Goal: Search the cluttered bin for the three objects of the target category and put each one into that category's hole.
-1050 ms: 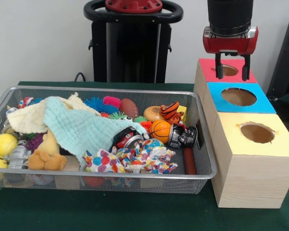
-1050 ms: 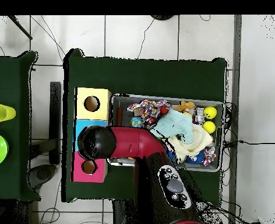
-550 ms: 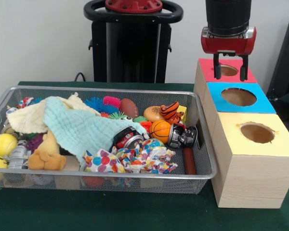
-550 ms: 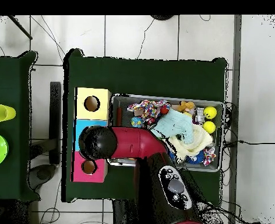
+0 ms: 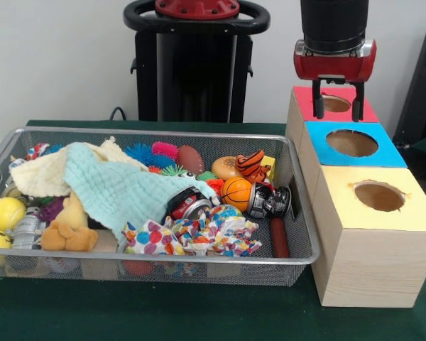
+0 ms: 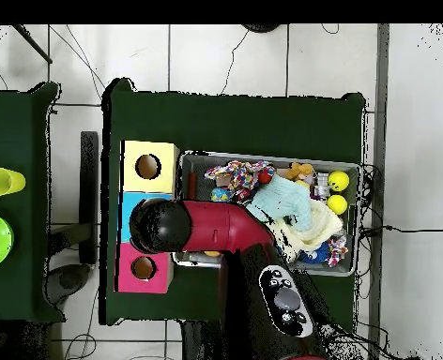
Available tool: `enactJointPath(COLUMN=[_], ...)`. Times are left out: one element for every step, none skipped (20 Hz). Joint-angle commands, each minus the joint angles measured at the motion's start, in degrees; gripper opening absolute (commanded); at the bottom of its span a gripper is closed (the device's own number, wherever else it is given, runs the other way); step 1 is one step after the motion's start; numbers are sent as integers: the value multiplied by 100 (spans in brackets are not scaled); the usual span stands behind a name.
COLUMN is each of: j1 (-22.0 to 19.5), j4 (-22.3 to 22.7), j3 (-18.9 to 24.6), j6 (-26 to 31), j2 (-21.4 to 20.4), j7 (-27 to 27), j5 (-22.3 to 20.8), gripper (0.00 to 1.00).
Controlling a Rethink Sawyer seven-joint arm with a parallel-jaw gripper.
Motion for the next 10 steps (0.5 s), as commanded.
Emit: enactJointPath(j1=[-405,-447,-501,-546,-635,-662,-616,-619,-643,-694], j4=[-476,-462,-451,-447,-398,-384,-362,-360,-360,-337], j3=[-190,-176,-161,-143,-103,-116,-220,-249,-272,-232], j6=[330,303,285,271,251,240,185,178,180,209], j2=[201,203,203,206,183,162,70,33,-27,-71], j7=[-86,-127,-188,-243,-352,-393,-470,-522,-579,-626], j5=[-354,-366,-393,-421,-460,-520,-743,-848,-957,-992], gripper=[100,100,100,100,100,100,100,100,100,100])
